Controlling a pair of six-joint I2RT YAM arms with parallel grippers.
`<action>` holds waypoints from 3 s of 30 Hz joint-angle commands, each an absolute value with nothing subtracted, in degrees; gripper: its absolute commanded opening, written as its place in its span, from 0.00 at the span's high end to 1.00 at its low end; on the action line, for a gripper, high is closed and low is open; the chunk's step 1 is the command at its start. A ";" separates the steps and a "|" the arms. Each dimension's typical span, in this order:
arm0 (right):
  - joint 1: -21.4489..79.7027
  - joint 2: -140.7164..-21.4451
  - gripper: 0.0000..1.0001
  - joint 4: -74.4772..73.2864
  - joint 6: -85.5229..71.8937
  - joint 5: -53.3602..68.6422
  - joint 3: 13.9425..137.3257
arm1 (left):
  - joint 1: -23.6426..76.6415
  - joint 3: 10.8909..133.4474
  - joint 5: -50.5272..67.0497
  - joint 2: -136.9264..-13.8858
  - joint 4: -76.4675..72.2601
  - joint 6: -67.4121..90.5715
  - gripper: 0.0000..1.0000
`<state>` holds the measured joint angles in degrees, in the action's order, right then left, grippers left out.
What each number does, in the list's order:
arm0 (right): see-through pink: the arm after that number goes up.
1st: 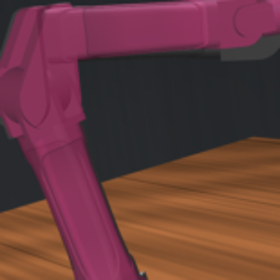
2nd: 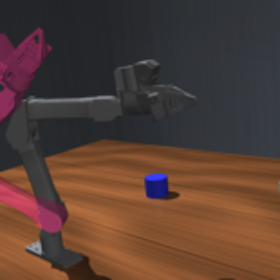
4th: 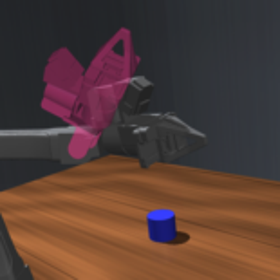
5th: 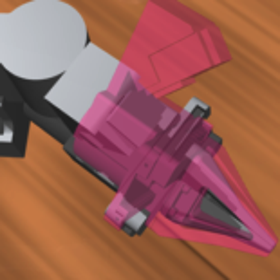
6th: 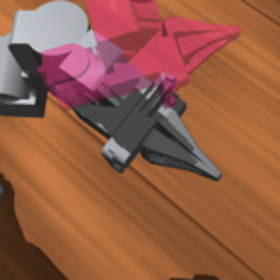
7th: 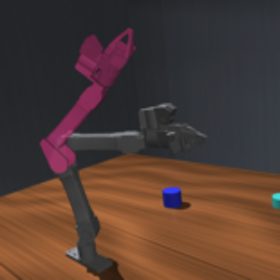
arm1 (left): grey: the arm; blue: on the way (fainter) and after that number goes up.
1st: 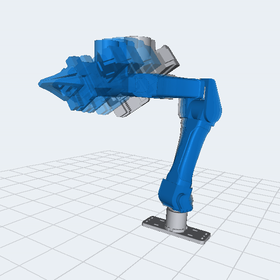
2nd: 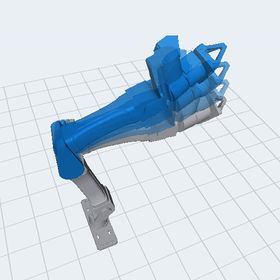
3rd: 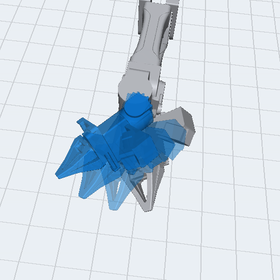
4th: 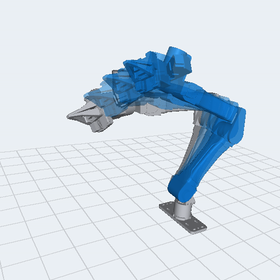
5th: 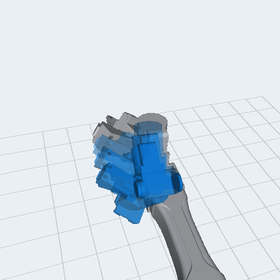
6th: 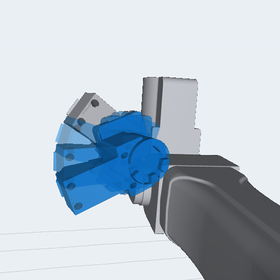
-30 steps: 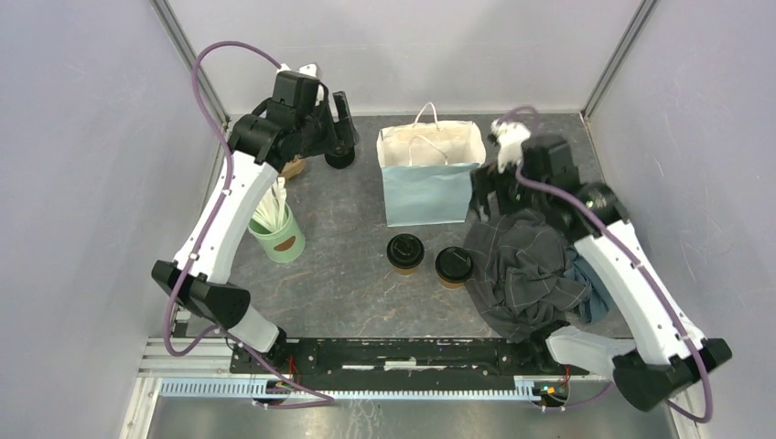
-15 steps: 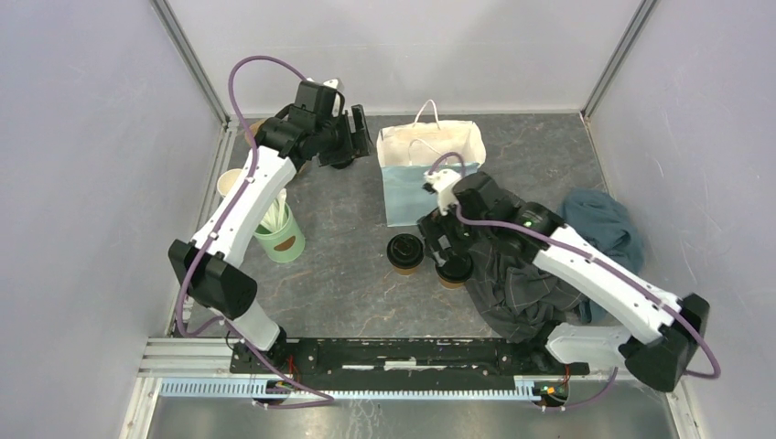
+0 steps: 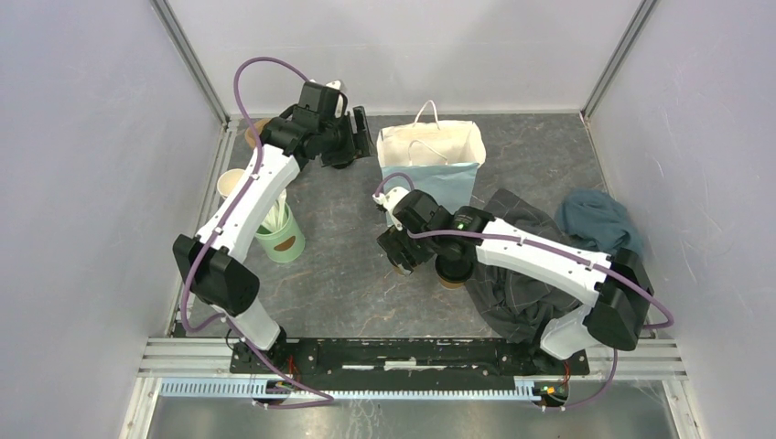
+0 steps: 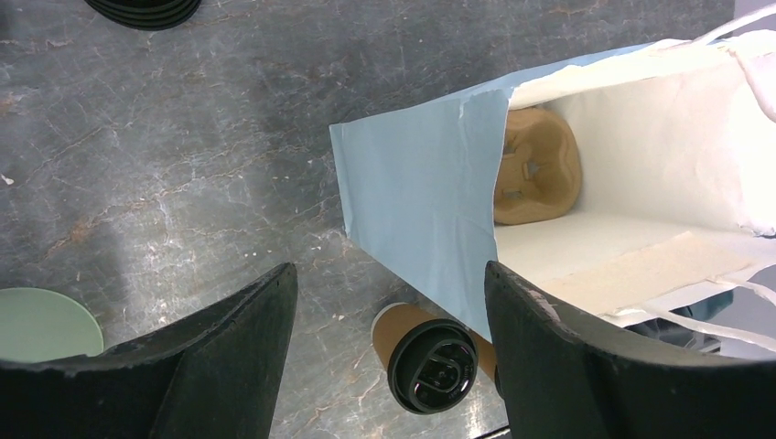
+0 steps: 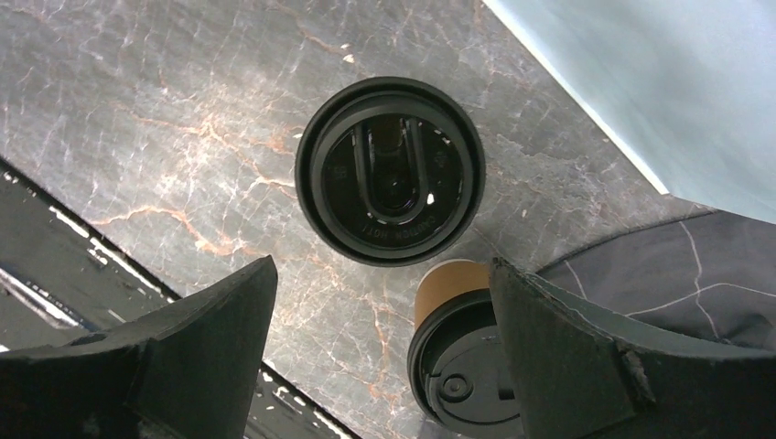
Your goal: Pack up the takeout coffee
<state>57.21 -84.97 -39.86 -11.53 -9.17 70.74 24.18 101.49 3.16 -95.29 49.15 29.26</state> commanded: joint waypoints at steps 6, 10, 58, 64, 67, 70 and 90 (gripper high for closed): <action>56.65 -88.24 0.07 -35.86 -13.02 -12.64 74.04 | 24.08 101.27 2.00 -92.53 48.06 29.00 0.19; 56.50 -90.26 0.11 -35.37 -12.67 -11.87 74.79 | 24.04 102.08 1.23 -92.72 49.00 28.31 0.19; 56.01 -92.64 0.20 -35.12 -9.15 -12.57 77.28 | 24.08 101.11 0.65 -92.13 49.04 28.30 0.18; 55.21 -93.03 0.16 -35.46 -9.33 -11.68 75.62 | 24.01 101.73 1.05 -92.83 49.00 28.39 0.18; 54.75 -92.92 0.15 -34.96 -9.47 -10.65 74.66 | 24.07 101.78 1.12 -93.06 49.03 28.33 0.18; 54.13 -92.97 0.15 -34.55 -9.67 -9.47 73.88 | 24.01 101.84 1.30 -93.23 48.99 28.39 0.18; 53.96 -91.76 0.17 -35.46 -10.02 -7.87 71.83 | 24.00 102.26 1.79 -93.86 49.03 28.30 0.18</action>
<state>54.13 -93.60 -35.90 -9.78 -7.81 72.34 24.18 100.53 1.58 -93.71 49.60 29.21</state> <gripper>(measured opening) 0.831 0.814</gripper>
